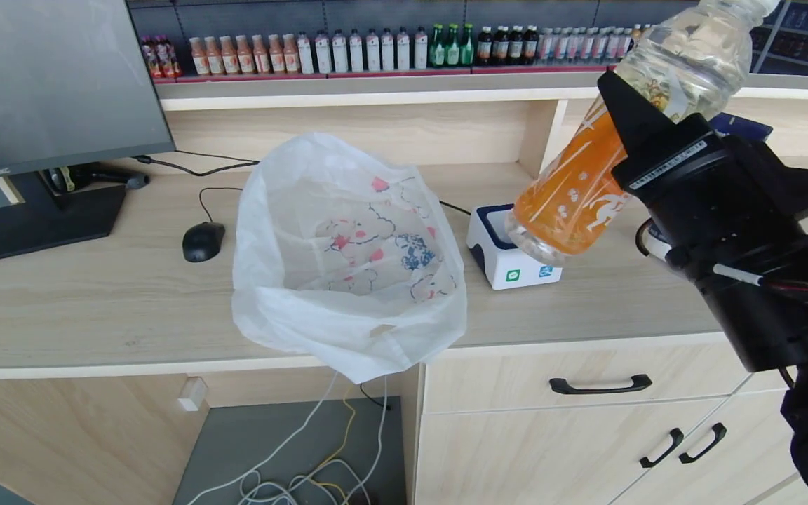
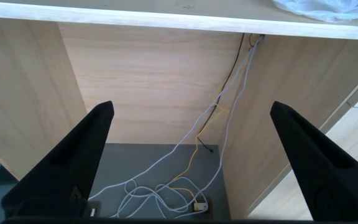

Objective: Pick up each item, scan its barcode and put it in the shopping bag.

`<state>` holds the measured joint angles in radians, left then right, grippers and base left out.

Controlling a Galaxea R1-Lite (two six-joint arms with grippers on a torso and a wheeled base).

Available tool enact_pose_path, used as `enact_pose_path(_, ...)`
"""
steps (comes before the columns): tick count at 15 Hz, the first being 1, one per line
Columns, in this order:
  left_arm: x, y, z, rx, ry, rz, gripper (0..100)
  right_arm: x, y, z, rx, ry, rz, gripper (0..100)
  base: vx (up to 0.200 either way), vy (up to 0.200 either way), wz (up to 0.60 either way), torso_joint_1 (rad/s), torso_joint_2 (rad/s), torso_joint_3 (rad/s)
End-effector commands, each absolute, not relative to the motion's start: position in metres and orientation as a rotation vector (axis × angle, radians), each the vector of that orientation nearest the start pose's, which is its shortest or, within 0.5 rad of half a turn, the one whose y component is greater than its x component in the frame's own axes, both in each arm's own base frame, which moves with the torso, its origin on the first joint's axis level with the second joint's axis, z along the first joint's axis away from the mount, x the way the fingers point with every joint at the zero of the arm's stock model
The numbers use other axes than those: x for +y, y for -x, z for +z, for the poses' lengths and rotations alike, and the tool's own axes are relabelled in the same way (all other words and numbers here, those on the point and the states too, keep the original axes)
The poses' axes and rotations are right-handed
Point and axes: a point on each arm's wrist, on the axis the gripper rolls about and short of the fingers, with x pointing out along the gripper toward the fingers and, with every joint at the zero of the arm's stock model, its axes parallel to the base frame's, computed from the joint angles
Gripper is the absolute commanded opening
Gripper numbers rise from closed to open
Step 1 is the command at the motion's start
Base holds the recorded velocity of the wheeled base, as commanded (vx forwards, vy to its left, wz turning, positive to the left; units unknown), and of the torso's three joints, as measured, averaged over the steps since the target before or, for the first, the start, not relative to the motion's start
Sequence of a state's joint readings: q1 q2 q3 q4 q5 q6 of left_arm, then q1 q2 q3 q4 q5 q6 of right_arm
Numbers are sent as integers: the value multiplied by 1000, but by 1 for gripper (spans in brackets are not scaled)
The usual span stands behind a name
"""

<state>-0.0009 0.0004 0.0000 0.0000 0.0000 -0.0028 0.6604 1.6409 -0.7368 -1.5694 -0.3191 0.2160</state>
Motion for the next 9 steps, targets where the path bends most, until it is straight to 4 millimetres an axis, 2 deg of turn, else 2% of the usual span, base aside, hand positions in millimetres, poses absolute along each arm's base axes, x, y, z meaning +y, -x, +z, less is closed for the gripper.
enact_pose_path(1, 0, 23, 75, 0, 3, -2, 100, 174, -235, 269, -546, -594, 404, 0, 0, 0, 0, 0, 0, 0)
enact_pose_path(6, 0, 23, 75, 0, 3, -2, 100, 185, -256, 237, -425, -790, 329, 0, 0, 0, 0, 0, 0, 0)
enact_pose_path(9, 0, 23, 75, 0, 3, 0, 100, 188, -262, 230, -398, -851, 332, 0, 0, 0, 0, 0, 0, 0)
